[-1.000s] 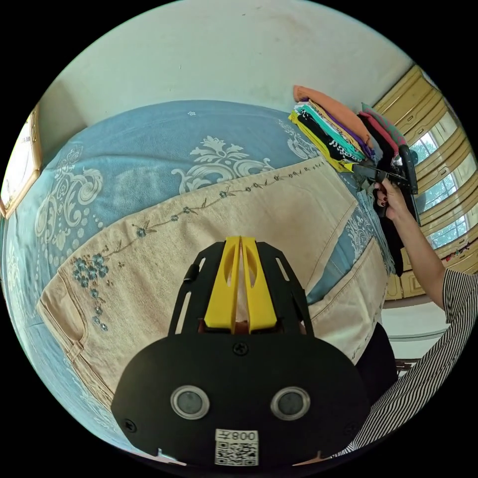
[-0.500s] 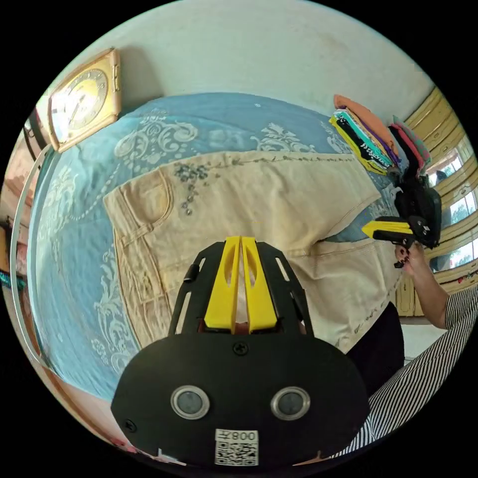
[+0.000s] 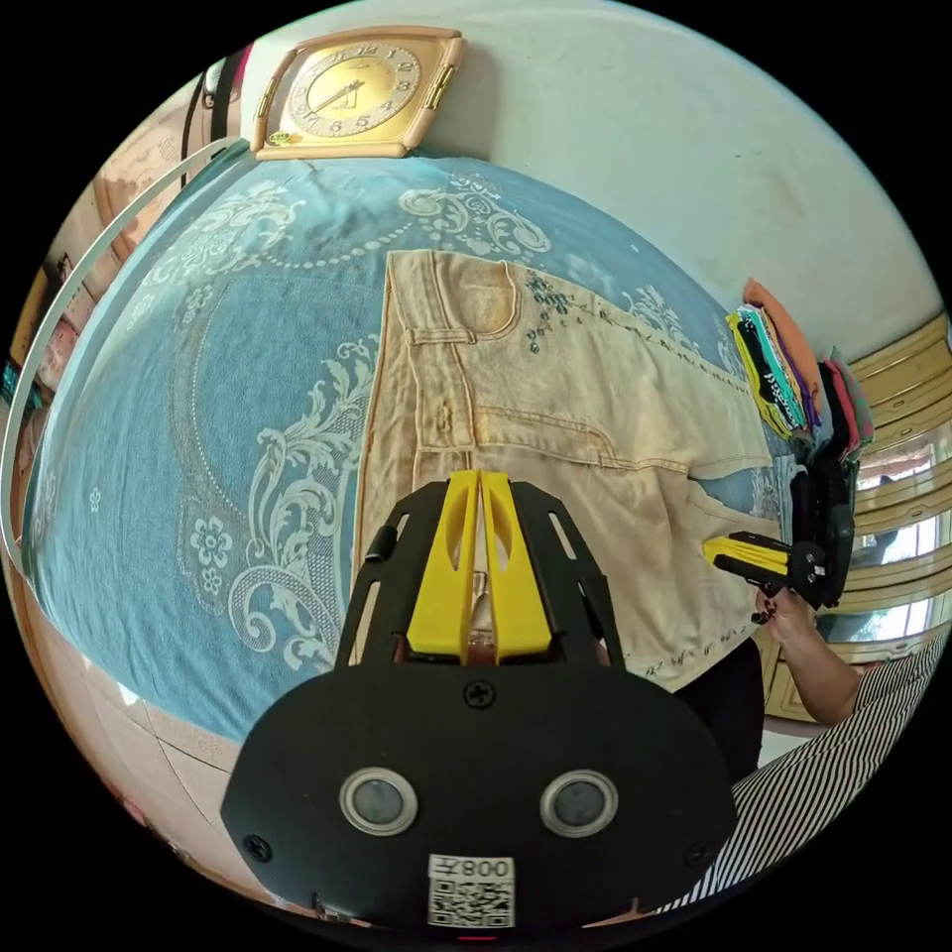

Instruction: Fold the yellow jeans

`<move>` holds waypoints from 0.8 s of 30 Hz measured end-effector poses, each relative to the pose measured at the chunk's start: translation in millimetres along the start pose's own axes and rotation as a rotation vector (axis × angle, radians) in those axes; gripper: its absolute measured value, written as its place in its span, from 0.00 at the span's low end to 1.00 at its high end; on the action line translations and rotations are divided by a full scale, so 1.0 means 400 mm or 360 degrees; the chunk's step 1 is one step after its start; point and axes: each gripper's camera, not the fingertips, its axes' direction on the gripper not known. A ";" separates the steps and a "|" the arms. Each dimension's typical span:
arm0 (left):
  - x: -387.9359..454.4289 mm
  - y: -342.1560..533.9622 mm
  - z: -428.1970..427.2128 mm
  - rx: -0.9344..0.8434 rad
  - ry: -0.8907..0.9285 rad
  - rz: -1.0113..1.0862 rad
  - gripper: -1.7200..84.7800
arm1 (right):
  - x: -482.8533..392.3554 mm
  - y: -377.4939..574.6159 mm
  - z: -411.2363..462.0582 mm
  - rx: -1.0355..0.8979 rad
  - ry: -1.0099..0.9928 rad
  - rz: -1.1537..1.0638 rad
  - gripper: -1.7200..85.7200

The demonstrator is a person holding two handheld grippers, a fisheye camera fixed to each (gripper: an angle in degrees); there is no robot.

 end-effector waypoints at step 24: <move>-0.064 -0.180 -0.160 0.0246 0.0297 0.0226 0.03 | 0.037 -0.215 0.039 -0.0030 -0.0338 0.0045 0.02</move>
